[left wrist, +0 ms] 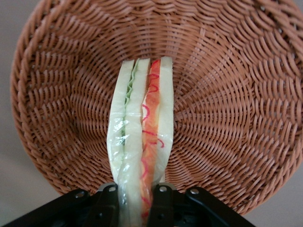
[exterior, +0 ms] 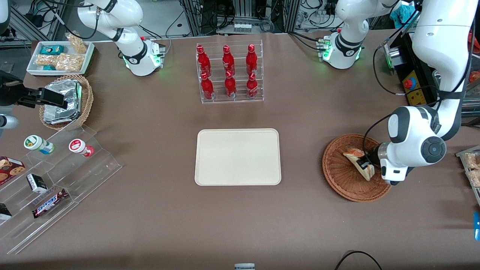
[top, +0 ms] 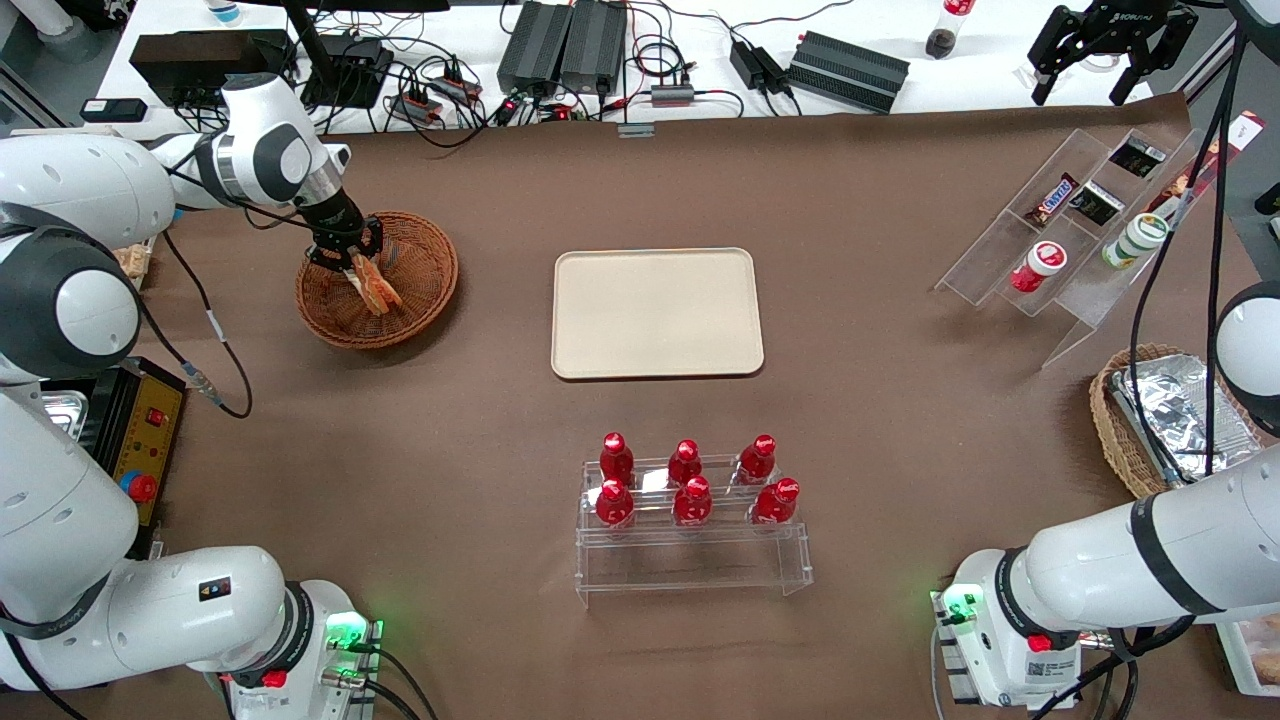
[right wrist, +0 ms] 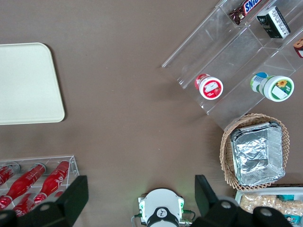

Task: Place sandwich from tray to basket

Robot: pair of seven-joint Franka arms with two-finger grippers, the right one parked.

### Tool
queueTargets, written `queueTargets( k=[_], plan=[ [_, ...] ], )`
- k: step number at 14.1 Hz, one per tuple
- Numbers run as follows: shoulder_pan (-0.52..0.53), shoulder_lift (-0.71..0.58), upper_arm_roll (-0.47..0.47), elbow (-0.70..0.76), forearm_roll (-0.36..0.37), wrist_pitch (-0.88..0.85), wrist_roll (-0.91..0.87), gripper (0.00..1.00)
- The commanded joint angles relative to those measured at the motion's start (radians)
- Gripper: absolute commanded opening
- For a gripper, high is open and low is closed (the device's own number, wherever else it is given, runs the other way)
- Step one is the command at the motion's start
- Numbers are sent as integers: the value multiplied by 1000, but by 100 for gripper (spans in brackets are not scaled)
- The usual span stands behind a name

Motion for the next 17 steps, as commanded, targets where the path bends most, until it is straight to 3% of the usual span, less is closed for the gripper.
queueTargets(
  k=[1, 2, 3, 7, 11, 15, 17],
  plan=[
    [-6, -11, -6, -6, 15, -7, 27, 29],
    [-11, -7, -6, -4, 13, -5, 25, 77],
    [-12, -8, -6, -3, 13, -5, 22, 100],
    [-9, -114, -6, 20, 15, -102, 42, 100],
    [-1, -252, -3, 146, 12, -408, 212, 100],
    [-1, -284, 27, 463, 12, -820, 309, 100],
    [0, -271, 27, 592, 3, -921, 371, 100]
  ],
)
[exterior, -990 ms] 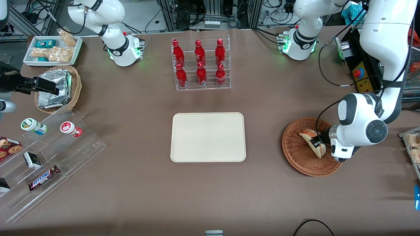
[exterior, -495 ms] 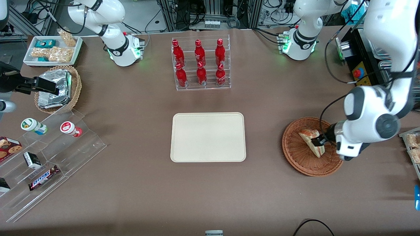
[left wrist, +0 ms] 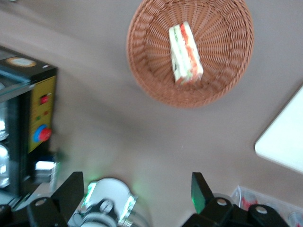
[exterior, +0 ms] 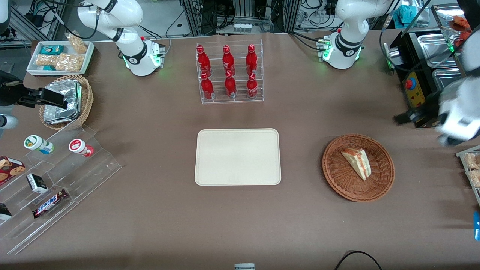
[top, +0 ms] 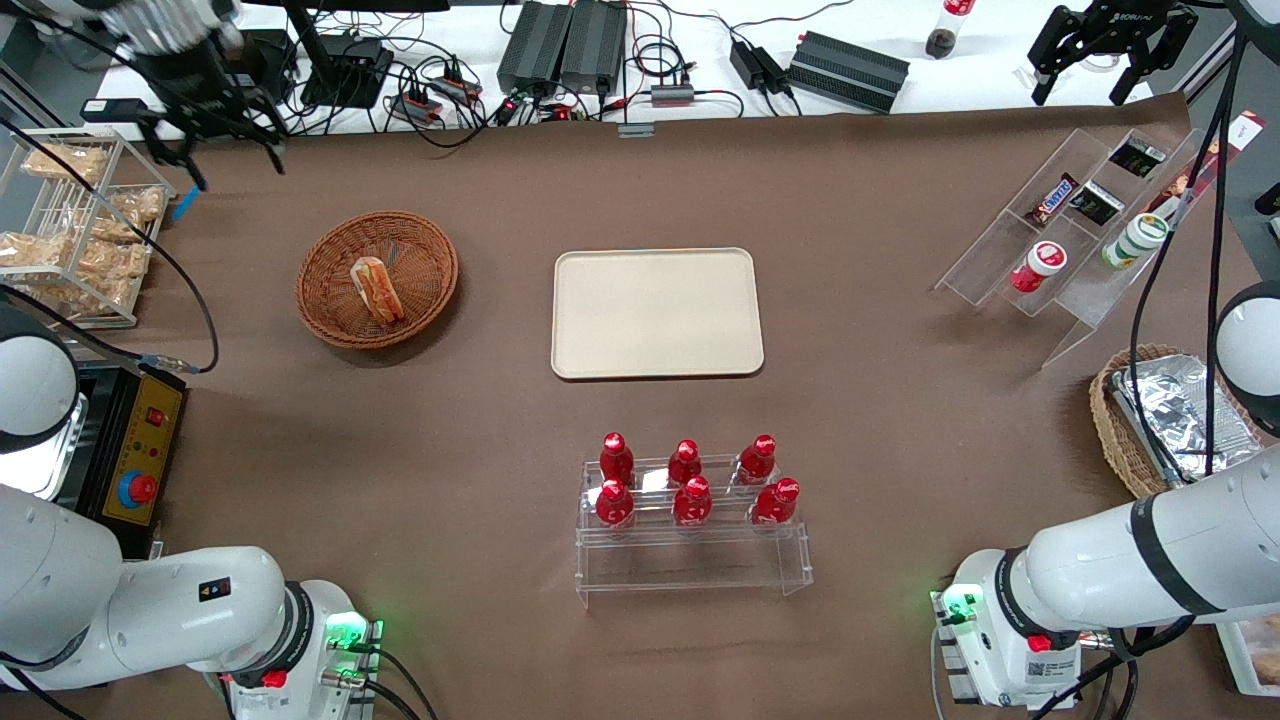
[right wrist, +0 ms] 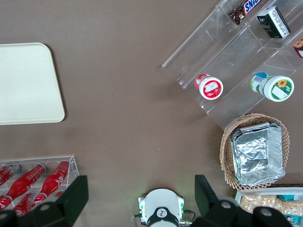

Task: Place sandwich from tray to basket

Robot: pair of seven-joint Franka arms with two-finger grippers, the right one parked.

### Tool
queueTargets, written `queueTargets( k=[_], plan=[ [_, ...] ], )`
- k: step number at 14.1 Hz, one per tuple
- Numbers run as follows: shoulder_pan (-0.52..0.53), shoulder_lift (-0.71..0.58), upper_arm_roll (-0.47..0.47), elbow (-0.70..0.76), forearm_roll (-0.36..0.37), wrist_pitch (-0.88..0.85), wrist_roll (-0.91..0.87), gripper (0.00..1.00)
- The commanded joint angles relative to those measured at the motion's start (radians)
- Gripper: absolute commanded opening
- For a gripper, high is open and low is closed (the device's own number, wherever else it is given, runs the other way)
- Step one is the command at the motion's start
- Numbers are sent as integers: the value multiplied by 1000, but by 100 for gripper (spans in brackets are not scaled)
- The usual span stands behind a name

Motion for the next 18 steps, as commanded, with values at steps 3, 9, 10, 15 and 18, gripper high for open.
queueTargets(
  k=[3, 9, 10, 15, 18],
  plan=[
    [0, 44, 0, 177, -12, -67, 84, 100],
    [-12, 67, -4, 148, 3, -47, 80, 100],
    [-16, 46, -7, 108, 5, -16, 80, 100],
    [-17, -114, -43, -130, 6, 240, 80, 100],
    [-13, -89, -45, -57, 5, 239, 92, 100]
  ],
)
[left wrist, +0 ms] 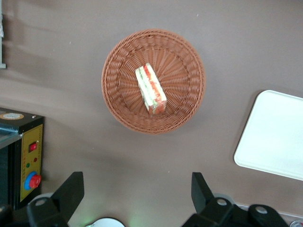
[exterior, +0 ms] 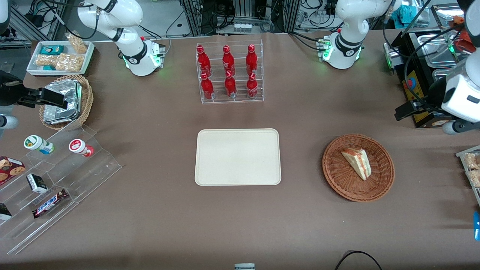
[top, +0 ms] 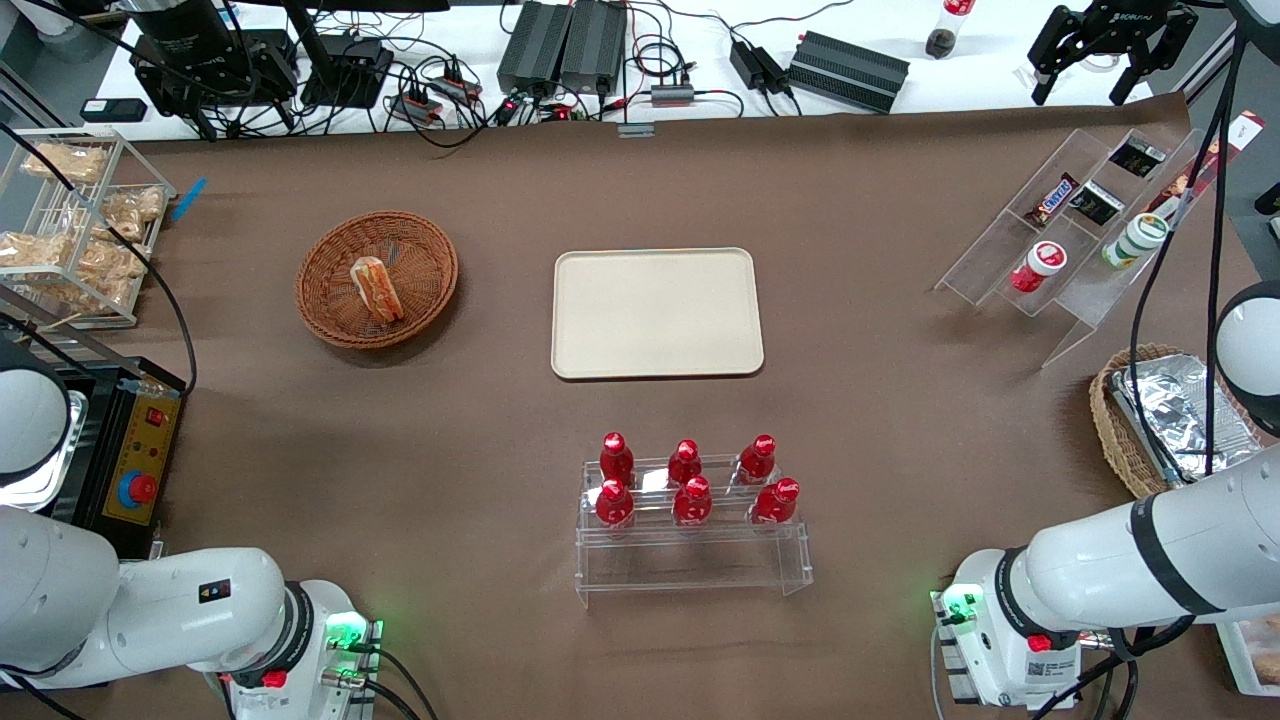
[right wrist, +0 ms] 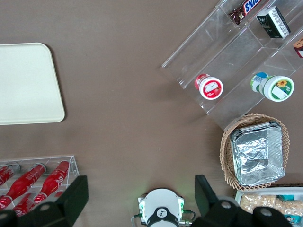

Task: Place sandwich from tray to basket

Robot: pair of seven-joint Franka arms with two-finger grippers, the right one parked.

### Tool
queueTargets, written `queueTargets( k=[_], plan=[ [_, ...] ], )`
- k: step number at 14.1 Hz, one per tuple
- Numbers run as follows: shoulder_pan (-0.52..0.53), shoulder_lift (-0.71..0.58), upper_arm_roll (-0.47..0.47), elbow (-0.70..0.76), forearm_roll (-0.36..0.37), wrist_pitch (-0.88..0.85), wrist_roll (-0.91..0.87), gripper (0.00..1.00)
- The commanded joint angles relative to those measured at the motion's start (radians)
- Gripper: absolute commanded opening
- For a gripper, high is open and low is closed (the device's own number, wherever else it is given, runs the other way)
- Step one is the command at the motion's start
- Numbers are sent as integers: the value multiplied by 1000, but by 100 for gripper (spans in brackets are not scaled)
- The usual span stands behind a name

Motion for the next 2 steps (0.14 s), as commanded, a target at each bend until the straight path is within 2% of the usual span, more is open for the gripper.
queueTargets(
  k=[1, 2],
  plan=[
    [3, -13, 2, 16, 9, 12, 14, 100],
    [3, -17, 2, 14, 9, 6, 14, 100]
  ],
)
